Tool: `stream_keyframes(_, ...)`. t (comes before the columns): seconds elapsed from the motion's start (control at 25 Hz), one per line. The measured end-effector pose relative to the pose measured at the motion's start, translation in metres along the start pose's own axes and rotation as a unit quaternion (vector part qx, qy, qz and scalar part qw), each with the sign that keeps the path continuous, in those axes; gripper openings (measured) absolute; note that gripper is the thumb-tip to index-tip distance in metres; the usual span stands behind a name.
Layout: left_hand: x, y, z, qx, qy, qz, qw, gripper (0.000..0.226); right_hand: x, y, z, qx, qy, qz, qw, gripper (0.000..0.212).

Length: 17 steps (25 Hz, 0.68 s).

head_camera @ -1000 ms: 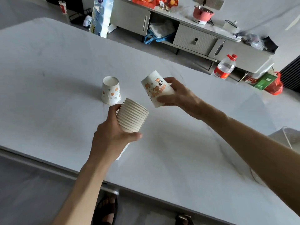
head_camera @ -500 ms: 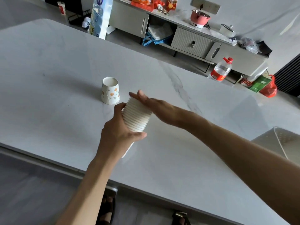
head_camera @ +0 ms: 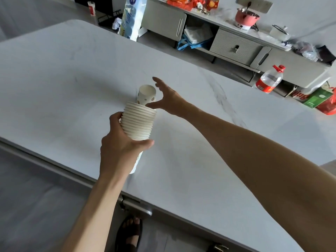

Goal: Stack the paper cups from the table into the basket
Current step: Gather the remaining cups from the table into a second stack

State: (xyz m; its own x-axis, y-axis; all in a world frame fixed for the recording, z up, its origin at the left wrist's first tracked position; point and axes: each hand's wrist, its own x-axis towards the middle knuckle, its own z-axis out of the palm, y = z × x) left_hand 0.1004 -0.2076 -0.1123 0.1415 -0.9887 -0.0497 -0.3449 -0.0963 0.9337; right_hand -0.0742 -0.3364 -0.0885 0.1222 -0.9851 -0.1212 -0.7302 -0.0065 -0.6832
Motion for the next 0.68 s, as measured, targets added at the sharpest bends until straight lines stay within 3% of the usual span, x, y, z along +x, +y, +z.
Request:
stream_keyframes(0.08, 0.001, 0.0, -0.002, -0.01, 0.008, -0.012, 1.0, 0.076, 0.013, 0.0, 0.014, 0.057, 0.041, 0.039, 0.997, 0.099)
stream_keyframes(0.32, 0.0, 0.003, 0.006, -0.015, -0.007, -0.027, 1.0, 0.079, 0.003, 0.002, 0.016, 0.116, 0.127, 0.073, 0.982, 0.06)
stream_keyframes(0.52, -0.016, 0.019, 0.03, -0.03, -0.078, -0.001, 0.996, 0.079, -0.13, 0.051, -0.029, 0.094, 0.184, 0.082, 0.975, 0.048)
stream_keyframes(0.68, -0.047, 0.034, 0.065, -0.014, -0.157, 0.048, 0.986, 0.077, -0.25, 0.091, -0.043, 0.105, 0.24, 0.136, 0.955, 0.048)
